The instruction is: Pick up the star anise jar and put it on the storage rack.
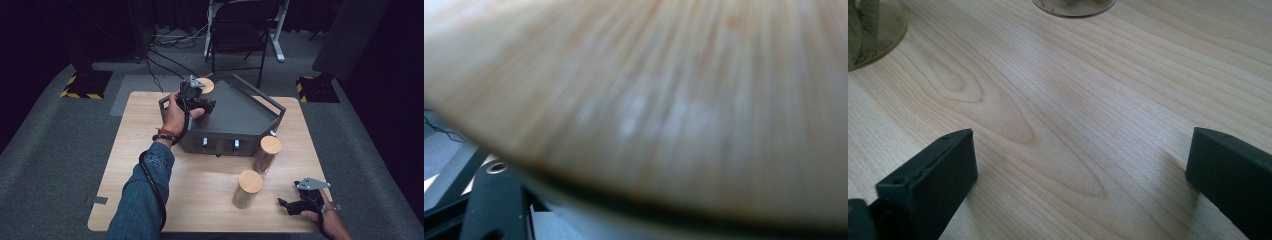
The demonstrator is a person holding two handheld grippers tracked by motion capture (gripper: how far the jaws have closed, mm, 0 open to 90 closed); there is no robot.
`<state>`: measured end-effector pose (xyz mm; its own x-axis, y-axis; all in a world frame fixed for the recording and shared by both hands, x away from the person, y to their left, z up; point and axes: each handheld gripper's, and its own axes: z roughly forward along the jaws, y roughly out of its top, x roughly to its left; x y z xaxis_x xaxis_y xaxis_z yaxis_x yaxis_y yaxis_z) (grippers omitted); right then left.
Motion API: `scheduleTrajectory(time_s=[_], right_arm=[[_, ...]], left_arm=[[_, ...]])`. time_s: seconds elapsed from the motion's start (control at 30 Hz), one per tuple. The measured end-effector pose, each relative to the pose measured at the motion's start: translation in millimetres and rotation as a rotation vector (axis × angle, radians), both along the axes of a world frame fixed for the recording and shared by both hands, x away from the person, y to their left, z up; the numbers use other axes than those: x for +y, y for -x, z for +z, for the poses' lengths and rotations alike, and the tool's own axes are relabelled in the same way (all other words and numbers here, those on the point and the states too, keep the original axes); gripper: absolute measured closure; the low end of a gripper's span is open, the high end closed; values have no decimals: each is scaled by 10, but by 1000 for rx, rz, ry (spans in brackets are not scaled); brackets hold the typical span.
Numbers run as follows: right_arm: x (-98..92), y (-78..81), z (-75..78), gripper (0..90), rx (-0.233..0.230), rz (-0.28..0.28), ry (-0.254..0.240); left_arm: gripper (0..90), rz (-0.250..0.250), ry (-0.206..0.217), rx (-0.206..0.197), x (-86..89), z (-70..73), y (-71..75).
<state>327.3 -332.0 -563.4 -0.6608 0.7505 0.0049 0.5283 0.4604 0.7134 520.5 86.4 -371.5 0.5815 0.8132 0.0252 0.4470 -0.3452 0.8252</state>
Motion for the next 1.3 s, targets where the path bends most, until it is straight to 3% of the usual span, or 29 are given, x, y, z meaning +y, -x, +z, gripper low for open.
scheduleTrajectory(time_s=[0.5, 0.9, 1.07, 1.17, 1.3], right_arm=[[0, 0, 0, 0, 0, 0, 0], [0, 0, 0, 0, 0, 0, 0], [0, 1, 0, 0, 1, -1, 0], [0, 1, 0, 0, 0, -1, 0], [0, 1, 0, 0, 1, -1, 0]], left_arm=[[235, 4, 30, -31, 38, -72, -17], [215, 3, 15, -39, 41, -93, -15], [157, -19, 15, -33, 44, -98, -9], [99, -1, 12, -52, 53, -92, 5], [34, 4, -3, -46, 45, -87, 8]])
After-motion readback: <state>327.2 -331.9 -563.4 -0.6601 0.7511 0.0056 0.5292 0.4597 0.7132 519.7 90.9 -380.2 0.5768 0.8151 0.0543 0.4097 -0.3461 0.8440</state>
